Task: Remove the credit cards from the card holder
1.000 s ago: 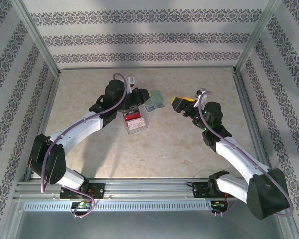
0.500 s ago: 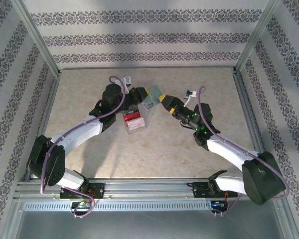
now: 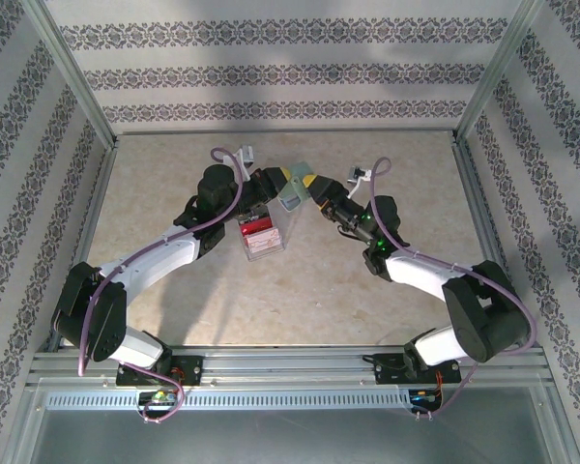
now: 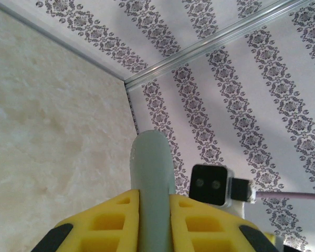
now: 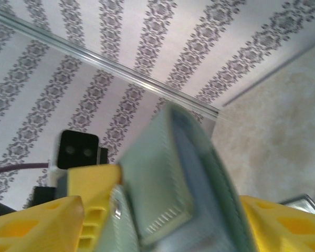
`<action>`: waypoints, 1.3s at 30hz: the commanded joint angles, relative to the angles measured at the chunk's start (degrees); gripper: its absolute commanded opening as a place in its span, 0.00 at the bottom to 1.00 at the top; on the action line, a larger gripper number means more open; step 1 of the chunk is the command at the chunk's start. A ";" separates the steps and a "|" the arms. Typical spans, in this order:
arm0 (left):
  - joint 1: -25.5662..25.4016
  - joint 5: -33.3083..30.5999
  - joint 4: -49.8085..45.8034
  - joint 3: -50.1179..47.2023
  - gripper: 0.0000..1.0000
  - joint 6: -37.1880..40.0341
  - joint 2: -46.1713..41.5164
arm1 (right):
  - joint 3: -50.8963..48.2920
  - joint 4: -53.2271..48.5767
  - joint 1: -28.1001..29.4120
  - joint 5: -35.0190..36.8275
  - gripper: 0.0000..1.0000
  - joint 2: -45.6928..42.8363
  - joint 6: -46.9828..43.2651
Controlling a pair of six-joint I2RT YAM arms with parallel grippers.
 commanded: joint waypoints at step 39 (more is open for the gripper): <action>5.70 25.61 -36.92 16.17 0.73 28.21 -3.19 | 13.74 11.49 -8.18 -34.44 0.10 8.30 3.56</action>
